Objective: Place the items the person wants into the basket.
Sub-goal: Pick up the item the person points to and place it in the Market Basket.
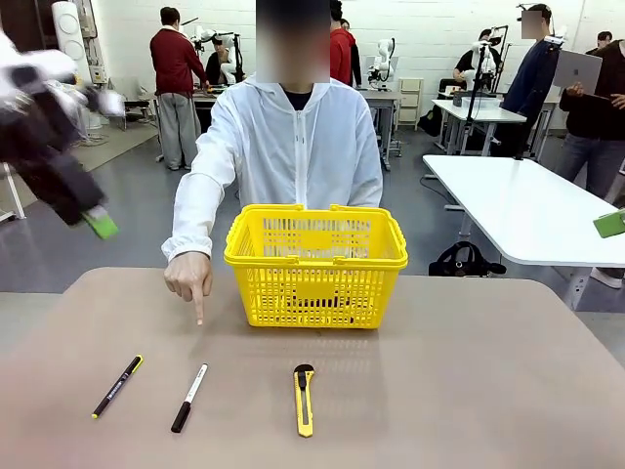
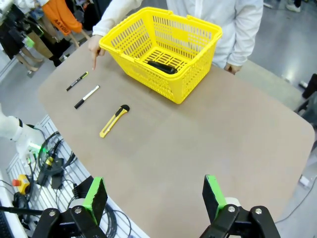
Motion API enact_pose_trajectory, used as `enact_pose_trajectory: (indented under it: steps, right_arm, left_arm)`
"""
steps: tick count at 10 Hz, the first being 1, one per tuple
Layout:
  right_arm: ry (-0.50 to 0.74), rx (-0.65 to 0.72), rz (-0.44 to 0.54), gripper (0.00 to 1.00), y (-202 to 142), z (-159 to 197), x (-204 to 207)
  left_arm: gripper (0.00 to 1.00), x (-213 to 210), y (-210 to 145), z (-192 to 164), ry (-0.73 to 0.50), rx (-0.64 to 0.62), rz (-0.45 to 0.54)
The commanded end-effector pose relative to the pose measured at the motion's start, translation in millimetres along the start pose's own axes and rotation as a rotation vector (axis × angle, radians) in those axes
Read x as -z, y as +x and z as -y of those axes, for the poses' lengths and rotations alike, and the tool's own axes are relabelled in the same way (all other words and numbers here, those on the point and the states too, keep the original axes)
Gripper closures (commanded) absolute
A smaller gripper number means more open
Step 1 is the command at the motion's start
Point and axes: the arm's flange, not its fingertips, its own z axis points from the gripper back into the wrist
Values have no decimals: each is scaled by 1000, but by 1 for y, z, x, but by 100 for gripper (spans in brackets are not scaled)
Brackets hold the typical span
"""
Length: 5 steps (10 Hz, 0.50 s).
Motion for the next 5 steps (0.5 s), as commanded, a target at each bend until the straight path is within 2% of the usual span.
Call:
enact_pose_trajectory:
  steps: [1,2,3,4,5]
  right_arm:
    - [9,-8,1,0,-1,1,2]
    - [9,-8,1,0,-1,1,2]
    - [9,-8,1,0,-1,1,2]
    - [9,-8,1,0,-1,1,2]
    - [9,-8,1,0,-1,1,2]
  left_arm:
    - [0,55,28,14,48,-120,-168]
    - [0,86,34,25,98,-170,-172]
    - [0,117,37,34,206,-276,-134]
    - [0,145,35,37,273,-293,-129]
    - [0,168,31,40,287,-283,-142]
